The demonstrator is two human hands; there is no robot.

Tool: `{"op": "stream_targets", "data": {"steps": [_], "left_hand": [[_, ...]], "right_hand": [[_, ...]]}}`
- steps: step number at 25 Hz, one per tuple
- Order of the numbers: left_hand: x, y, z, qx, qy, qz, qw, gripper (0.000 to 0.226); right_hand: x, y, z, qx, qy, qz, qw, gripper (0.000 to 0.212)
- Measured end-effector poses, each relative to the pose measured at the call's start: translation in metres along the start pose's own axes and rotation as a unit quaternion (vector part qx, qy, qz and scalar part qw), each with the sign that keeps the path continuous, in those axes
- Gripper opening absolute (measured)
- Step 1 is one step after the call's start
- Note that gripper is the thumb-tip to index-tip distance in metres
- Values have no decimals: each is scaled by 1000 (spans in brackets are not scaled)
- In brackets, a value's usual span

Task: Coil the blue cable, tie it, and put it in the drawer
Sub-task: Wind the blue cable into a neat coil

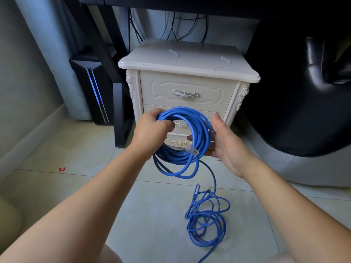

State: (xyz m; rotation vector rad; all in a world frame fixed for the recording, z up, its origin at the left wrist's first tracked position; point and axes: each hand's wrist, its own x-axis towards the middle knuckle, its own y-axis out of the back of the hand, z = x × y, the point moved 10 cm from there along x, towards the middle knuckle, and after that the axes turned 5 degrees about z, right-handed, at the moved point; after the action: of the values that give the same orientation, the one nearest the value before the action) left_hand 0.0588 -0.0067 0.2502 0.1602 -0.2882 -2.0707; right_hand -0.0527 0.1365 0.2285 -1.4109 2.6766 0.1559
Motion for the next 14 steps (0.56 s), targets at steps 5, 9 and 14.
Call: {"op": "stream_targets", "data": {"steps": [5,9,14], "left_hand": [[1,11,-23,-83,100,51,990,8],[-7,11,-31,-117,146,82,979,8],[-25,-17,-34,-178,196,19,964,9]], "right_hand": [[-6,-23,8,-21,25,-87,996,118],[-10,-34,15,-59,13,-83,995,137],[0,2,15,-37,14,121,992,88]]}}
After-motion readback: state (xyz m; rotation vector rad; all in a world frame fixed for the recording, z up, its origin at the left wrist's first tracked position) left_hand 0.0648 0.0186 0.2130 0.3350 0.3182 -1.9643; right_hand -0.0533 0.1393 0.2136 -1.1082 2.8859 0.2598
